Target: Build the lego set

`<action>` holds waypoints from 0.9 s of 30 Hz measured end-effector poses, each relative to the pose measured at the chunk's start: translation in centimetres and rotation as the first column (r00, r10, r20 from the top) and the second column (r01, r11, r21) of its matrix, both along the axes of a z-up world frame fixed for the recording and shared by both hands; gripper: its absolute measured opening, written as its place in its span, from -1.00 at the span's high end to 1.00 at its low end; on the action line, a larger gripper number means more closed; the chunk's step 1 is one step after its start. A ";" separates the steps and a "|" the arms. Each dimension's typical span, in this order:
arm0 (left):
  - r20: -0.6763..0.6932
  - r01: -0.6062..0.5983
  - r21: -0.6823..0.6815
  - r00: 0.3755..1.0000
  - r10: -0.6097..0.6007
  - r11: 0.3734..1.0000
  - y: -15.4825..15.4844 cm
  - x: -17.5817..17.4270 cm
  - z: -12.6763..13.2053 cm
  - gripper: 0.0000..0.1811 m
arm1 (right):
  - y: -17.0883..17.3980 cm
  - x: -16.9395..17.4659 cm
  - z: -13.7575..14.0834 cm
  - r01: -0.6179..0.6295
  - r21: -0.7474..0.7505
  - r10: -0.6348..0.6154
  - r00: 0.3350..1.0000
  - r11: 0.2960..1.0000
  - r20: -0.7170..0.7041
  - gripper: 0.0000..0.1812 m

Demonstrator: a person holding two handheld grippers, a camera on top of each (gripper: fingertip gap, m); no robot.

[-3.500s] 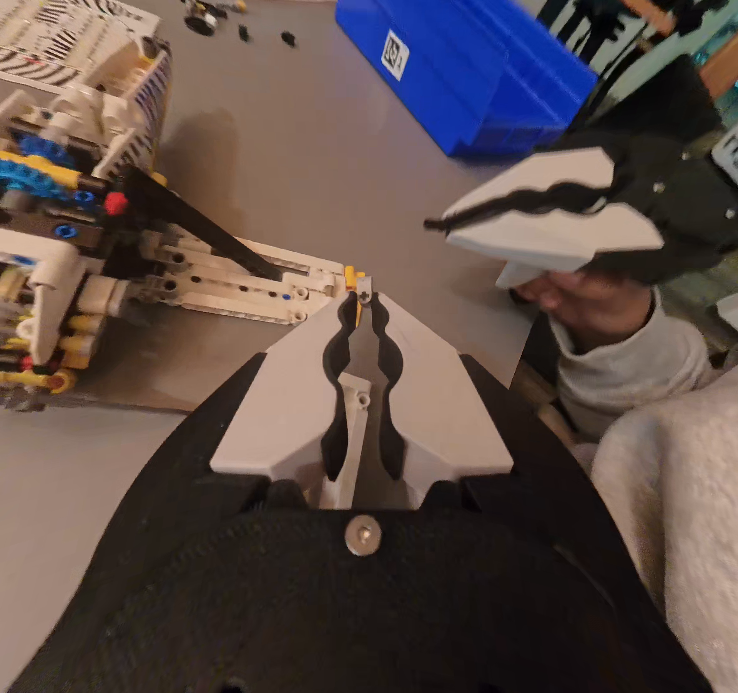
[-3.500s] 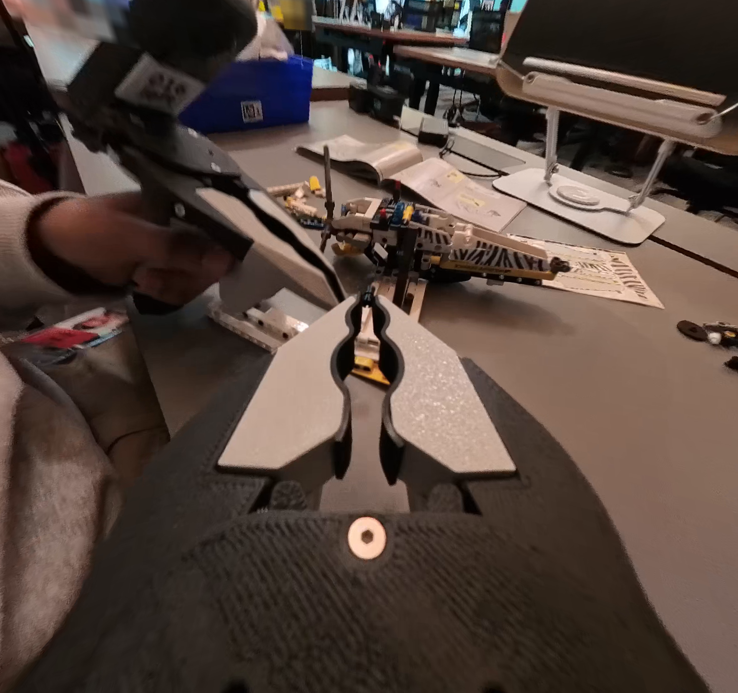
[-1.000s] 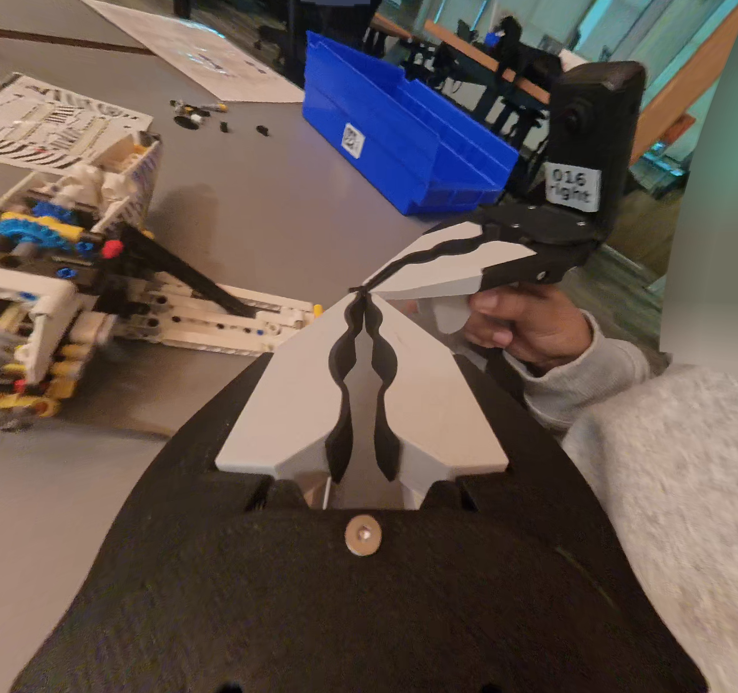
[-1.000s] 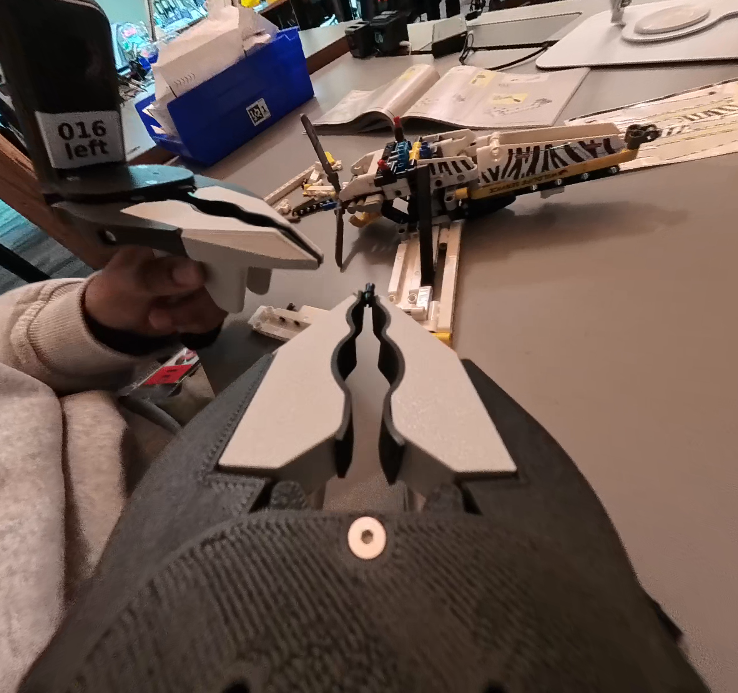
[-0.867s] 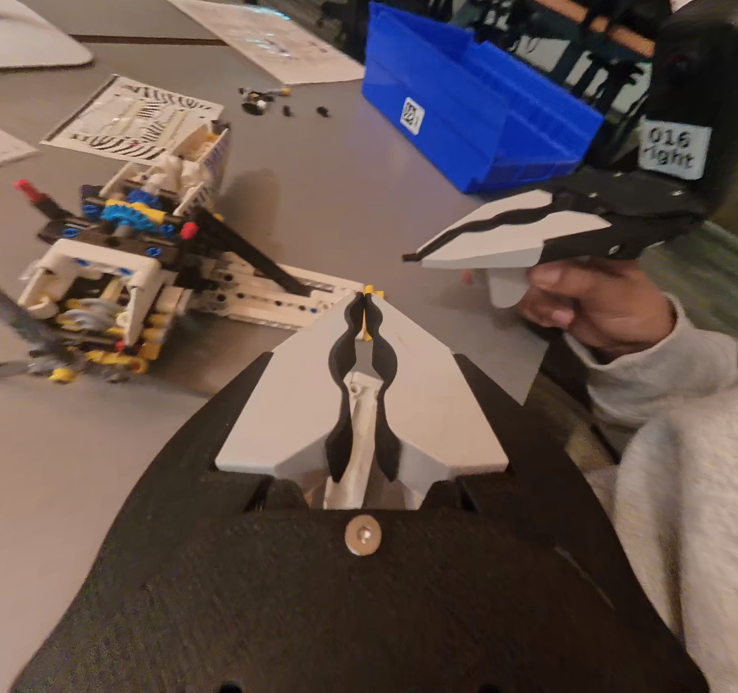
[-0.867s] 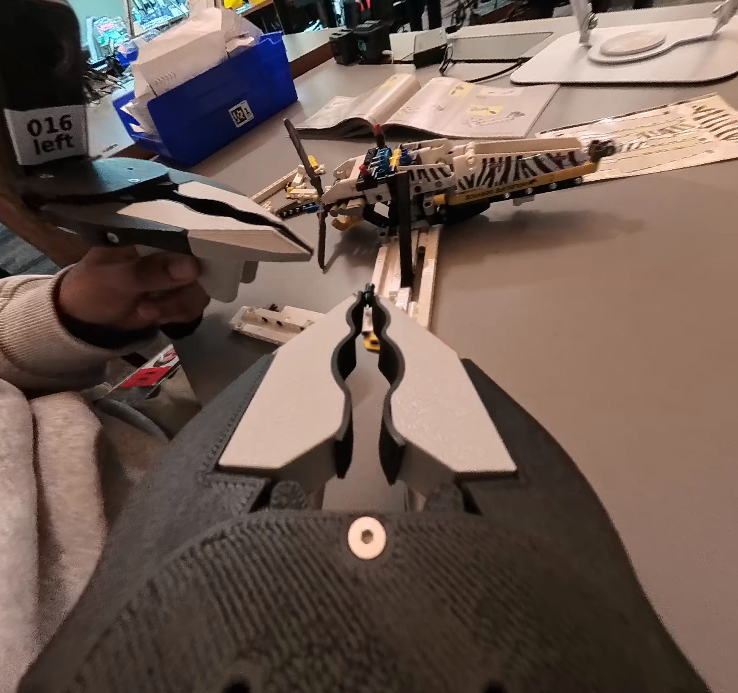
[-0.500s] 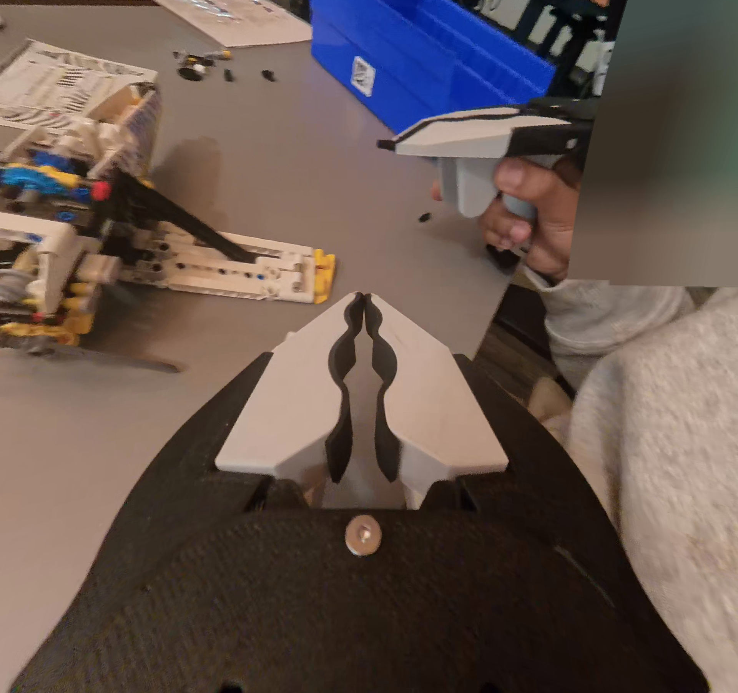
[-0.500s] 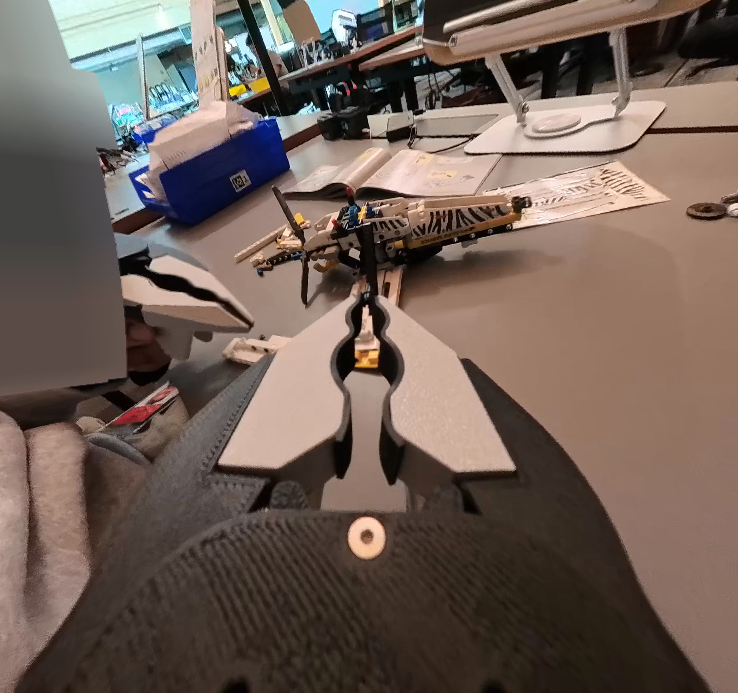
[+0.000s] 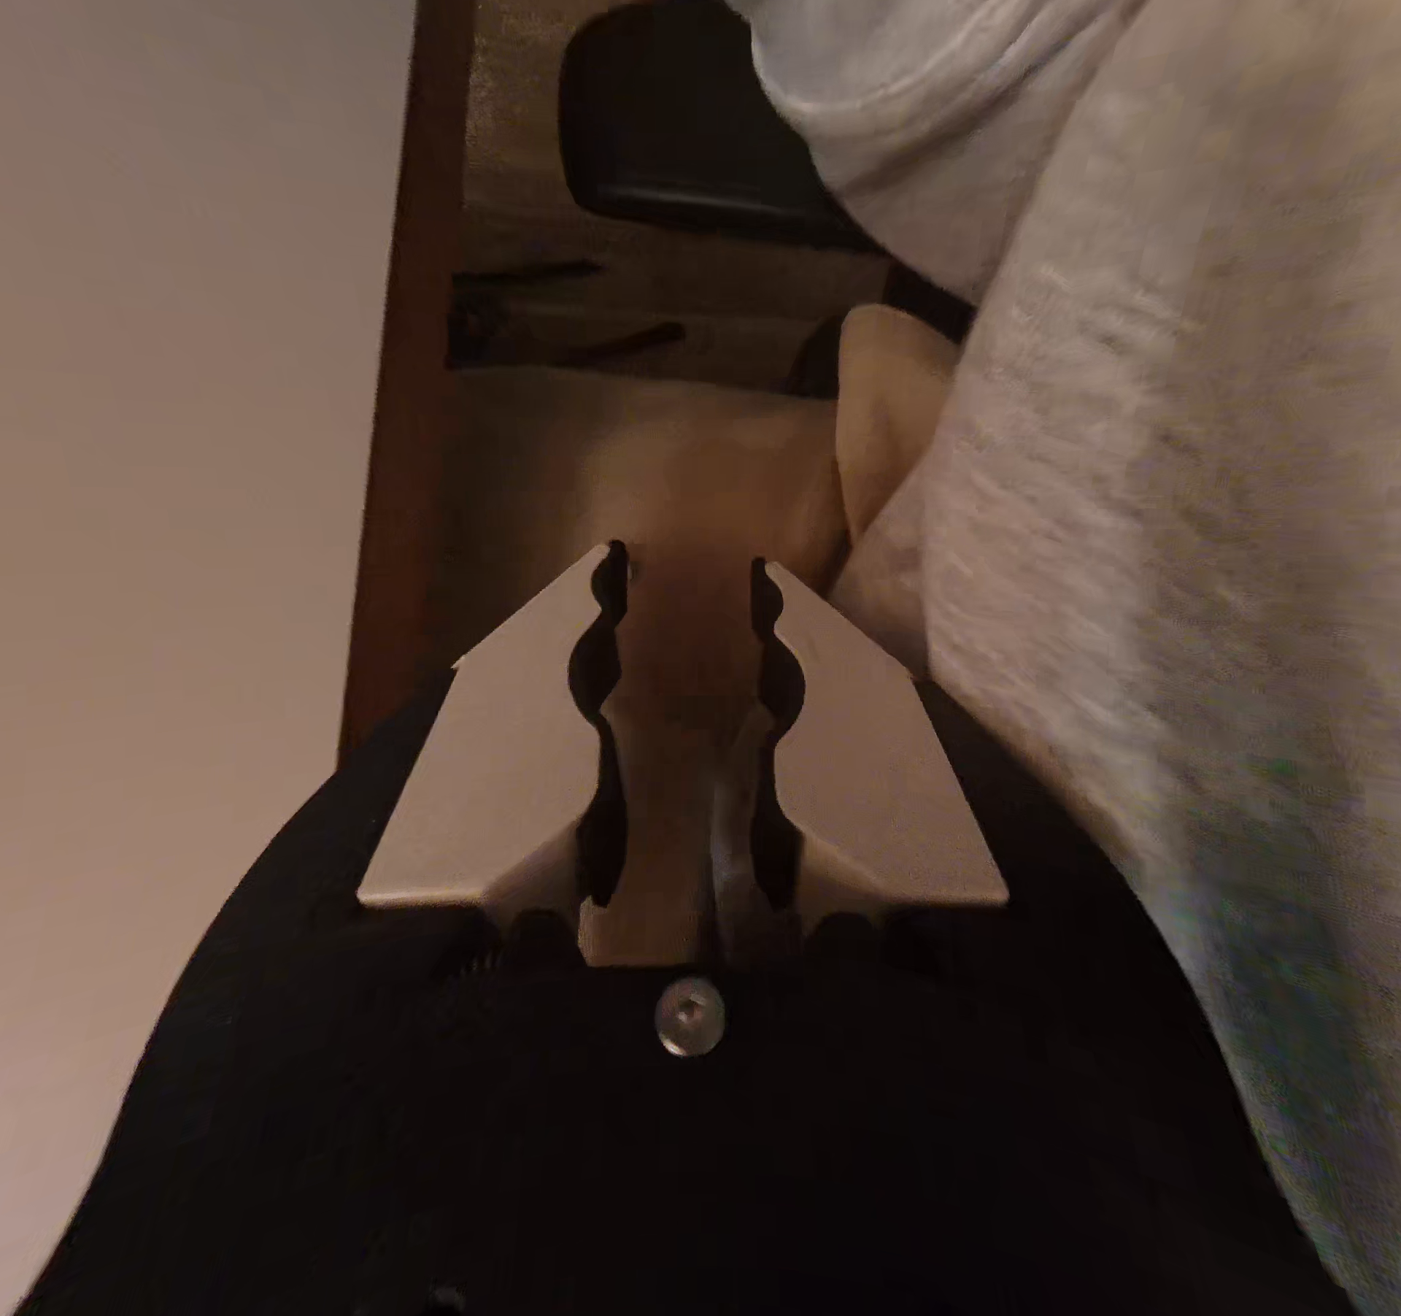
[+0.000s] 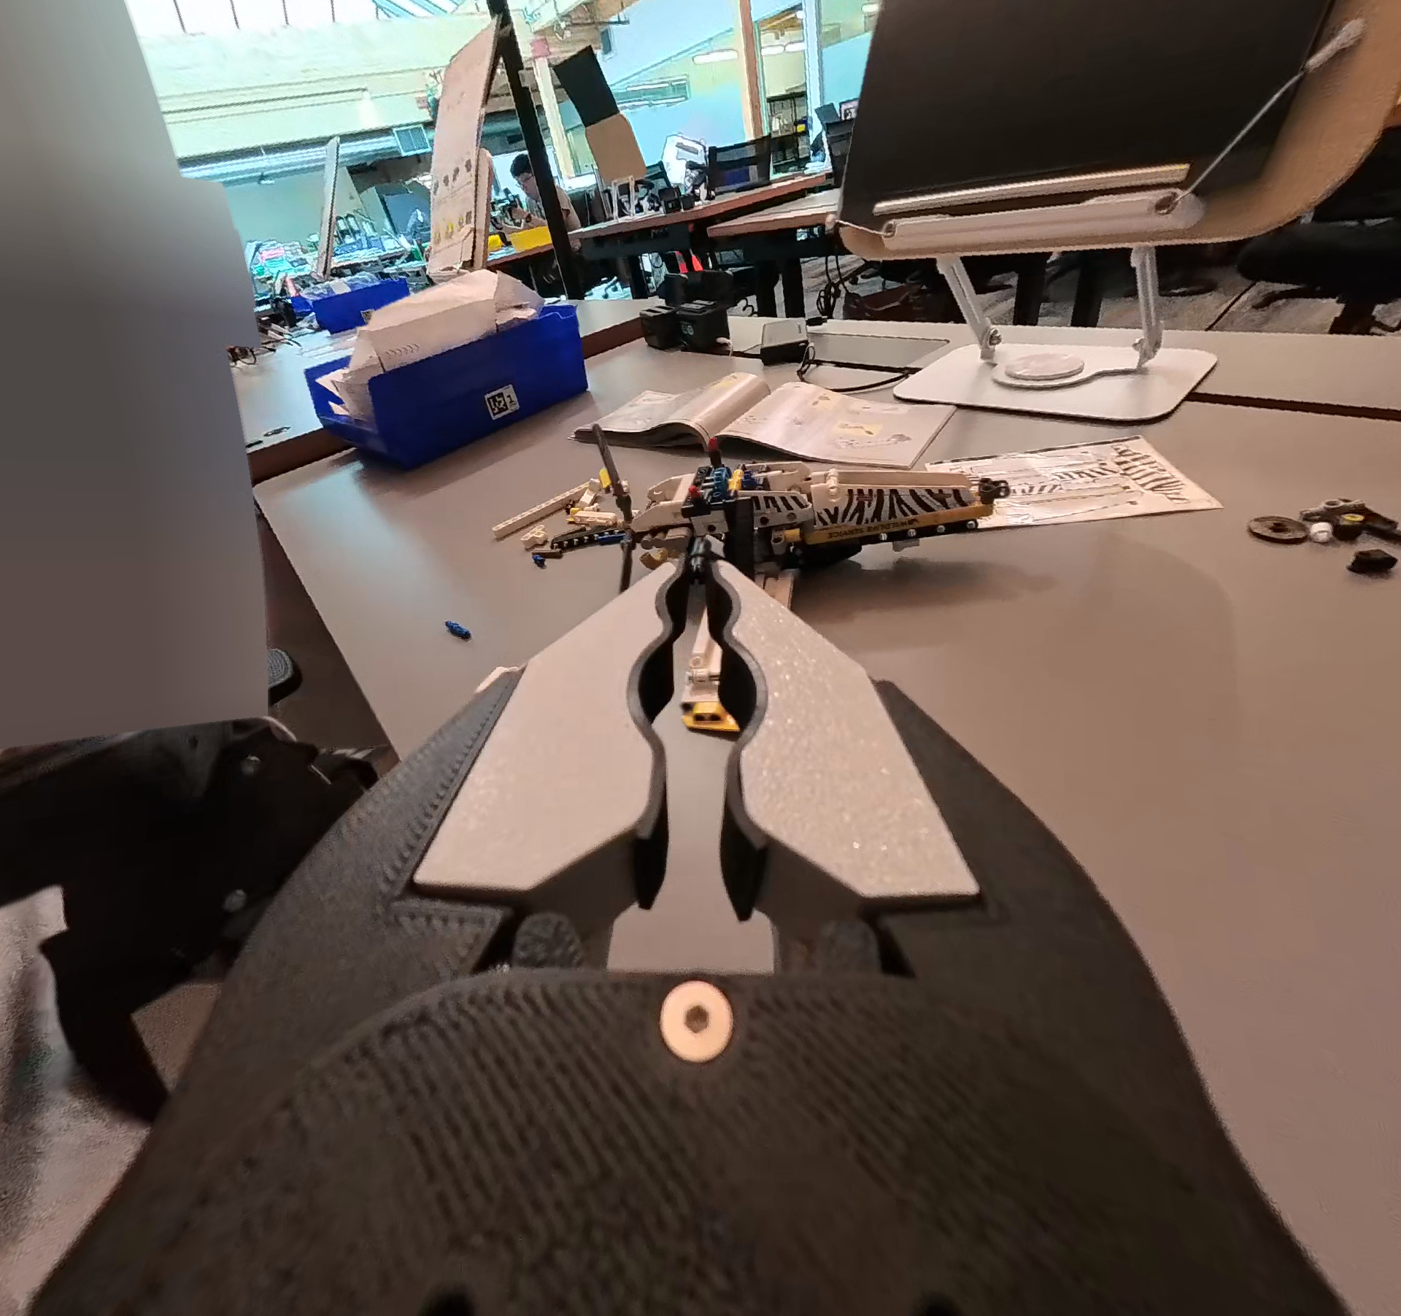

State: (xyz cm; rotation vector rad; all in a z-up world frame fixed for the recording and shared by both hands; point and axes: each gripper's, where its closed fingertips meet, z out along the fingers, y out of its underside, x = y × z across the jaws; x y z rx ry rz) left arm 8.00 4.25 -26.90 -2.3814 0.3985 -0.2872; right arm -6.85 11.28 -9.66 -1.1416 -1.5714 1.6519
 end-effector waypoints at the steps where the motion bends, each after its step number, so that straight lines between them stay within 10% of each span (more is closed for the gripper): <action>1: 0.004 -0.003 0.004 1.000 0.003 1.000 0.3 0.2 -0.3 0.63 | -0.1 0.2 0.1 0.000 0.005 0.000 1.000 1.000 -0.003 0.99; 11: 0.005 -0.008 -0.067 1.000 0.009 0.998 0.3 -0.1 -2.9 0.48 | -0.2 0.9 -0.4 -0.010 -0.010 0.010 1.000 1.000 0.008 0.98; 27: 0.091 -0.065 -0.108 0.993 0.075 0.992 0.3 0.4 -3.7 0.86 | 0.1 2.7 -1.0 0.021 -0.039 -0.020 1.000 0.999 0.017 0.98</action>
